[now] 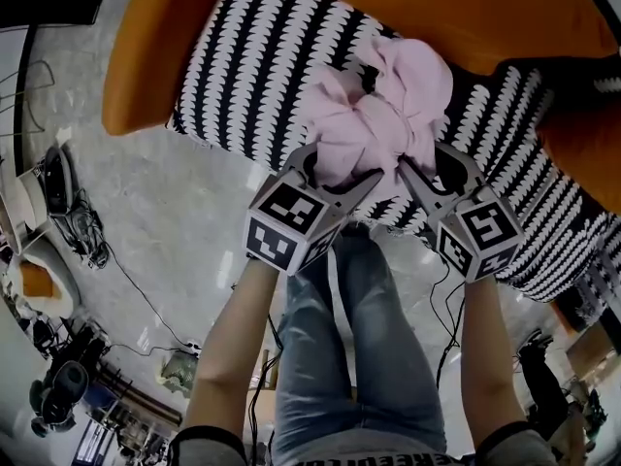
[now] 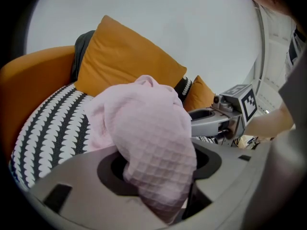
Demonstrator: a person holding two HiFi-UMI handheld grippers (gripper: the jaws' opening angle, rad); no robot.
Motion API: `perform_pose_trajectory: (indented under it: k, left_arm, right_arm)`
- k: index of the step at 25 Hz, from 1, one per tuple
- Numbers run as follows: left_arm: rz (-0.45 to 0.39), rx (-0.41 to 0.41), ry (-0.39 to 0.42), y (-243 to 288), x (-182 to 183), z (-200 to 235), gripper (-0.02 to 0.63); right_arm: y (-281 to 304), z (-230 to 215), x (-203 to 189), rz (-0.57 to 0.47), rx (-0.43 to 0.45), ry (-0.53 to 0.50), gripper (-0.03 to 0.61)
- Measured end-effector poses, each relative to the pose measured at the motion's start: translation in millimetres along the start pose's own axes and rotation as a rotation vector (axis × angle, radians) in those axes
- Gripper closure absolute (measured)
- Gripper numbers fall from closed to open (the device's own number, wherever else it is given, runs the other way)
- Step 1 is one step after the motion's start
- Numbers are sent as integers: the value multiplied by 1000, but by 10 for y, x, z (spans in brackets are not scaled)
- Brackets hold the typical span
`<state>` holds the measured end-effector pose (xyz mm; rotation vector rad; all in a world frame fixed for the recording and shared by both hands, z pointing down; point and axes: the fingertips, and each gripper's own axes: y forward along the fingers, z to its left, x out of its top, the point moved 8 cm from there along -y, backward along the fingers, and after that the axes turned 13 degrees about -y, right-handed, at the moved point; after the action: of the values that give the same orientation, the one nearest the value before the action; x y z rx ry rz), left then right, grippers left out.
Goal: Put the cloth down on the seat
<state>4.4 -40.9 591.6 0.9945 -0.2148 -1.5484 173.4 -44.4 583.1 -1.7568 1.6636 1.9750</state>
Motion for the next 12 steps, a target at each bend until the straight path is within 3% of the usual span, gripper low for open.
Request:
perform_pose_trajectory:
  k: [12]
  left_arm:
    - [60, 28, 19, 313, -68, 110, 322]
  right_arm:
    - [136, -159, -277, 54, -26, 31, 388]
